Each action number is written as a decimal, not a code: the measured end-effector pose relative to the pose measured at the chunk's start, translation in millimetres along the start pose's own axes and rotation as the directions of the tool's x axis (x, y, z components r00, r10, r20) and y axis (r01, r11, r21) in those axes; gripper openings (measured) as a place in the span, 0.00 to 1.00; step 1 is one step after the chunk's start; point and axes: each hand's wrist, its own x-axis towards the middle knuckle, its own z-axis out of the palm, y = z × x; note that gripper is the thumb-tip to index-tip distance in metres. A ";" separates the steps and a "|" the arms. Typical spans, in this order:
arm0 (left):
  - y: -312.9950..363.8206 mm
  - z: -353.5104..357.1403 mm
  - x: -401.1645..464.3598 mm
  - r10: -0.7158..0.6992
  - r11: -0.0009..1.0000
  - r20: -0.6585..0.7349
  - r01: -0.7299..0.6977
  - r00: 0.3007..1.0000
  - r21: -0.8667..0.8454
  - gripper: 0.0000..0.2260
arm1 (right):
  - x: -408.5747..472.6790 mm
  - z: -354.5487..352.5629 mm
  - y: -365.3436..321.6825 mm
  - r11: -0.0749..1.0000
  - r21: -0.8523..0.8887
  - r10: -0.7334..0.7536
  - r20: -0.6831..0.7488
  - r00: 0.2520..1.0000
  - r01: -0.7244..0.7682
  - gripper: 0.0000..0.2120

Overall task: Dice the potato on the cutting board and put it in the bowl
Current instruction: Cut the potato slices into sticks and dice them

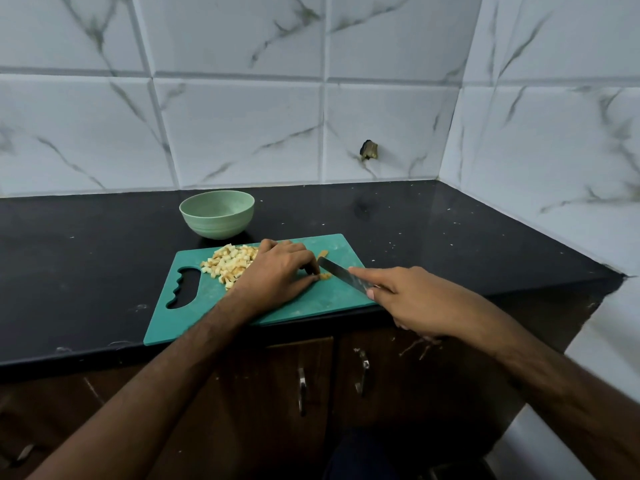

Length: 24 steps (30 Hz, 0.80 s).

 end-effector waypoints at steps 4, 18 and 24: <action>1.6 -1.8 -2.1 0.067 0.998 -0.013 -0.067 0.998 -0.004 0.04 | -5.3 5.9 2.5 0.999 -0.047 -0.008 -0.021 1.000 0.007 0.23; -1.5 -0.9 -2.2 0.113 0.984 0.007 -0.111 0.994 -0.139 0.04 | -17.2 23.2 8.9 0.981 -0.191 -0.055 -0.094 0.994 0.036 0.24; -3.8 1.2 -2.3 0.066 0.989 0.022 -0.063 0.998 -0.134 0.04 | -18.1 25.8 8.5 0.962 -0.268 -0.082 -0.132 0.988 0.044 0.24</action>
